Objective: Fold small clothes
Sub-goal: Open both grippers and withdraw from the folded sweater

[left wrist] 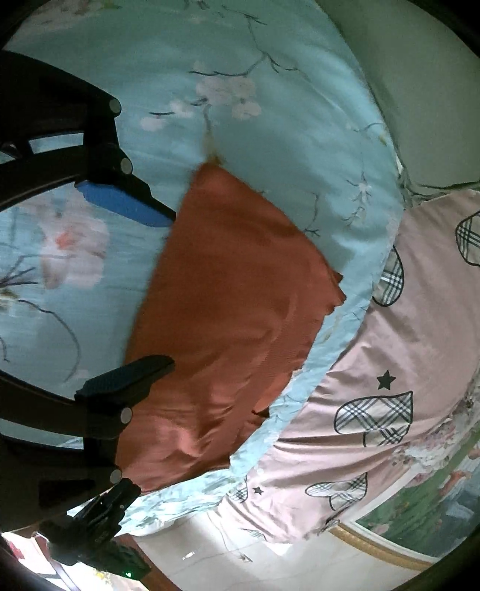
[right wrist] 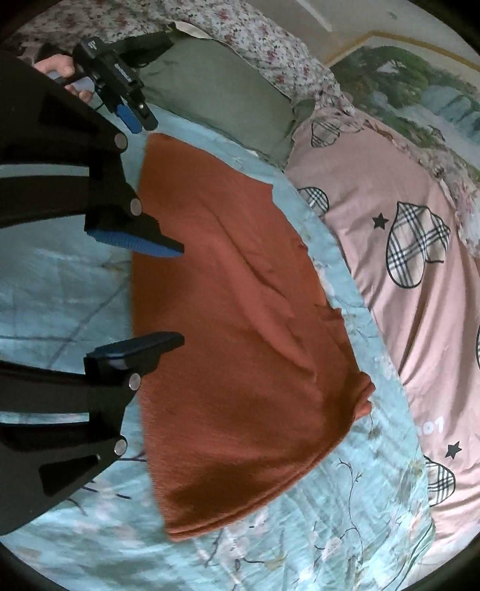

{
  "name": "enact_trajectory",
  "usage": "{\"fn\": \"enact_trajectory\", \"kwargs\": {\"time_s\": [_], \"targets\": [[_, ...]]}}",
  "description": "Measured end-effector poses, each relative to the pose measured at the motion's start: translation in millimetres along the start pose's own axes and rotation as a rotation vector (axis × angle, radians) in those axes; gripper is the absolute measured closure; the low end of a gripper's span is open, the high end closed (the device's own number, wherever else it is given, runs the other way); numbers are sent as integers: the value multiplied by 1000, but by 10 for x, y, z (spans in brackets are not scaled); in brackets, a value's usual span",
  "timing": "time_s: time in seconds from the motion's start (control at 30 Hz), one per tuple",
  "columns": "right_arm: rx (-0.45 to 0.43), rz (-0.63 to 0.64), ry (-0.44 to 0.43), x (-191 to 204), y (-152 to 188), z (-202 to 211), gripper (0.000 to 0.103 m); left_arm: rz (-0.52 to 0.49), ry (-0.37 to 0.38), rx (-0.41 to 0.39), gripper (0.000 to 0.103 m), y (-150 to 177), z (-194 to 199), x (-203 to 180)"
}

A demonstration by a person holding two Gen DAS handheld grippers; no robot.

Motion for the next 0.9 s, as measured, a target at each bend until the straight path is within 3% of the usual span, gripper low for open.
{"fn": "enact_trajectory", "kwargs": {"time_s": [0.23, 0.47, 0.7, 0.9], "targets": [[14, -17, -11, 6, 64, 55, 55, 20, 9, 6, 26, 51, 14, 42], [21, -27, -29, 39, 93, 71, 42, 32, 39, 23, 26, 69, -50, -9], [18, -29, -41, 57, 80, 102, 41, 99, 24, 59, 26, -23, -362, 104], [19, -47, -42, 6, 47, 84, 40, 151, 12, 20, 26, -258, -597, 254]]}}
Point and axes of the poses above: each gripper's, at about its wrist camera, not at the fingertips, and z roughly against the way its jaws point, x to its left, y to its underside, the point moved 5 cm from there along -z, roughly the way its jaws point, and after that the axes turned 3 degrees about -z, right-handed, at the moved point
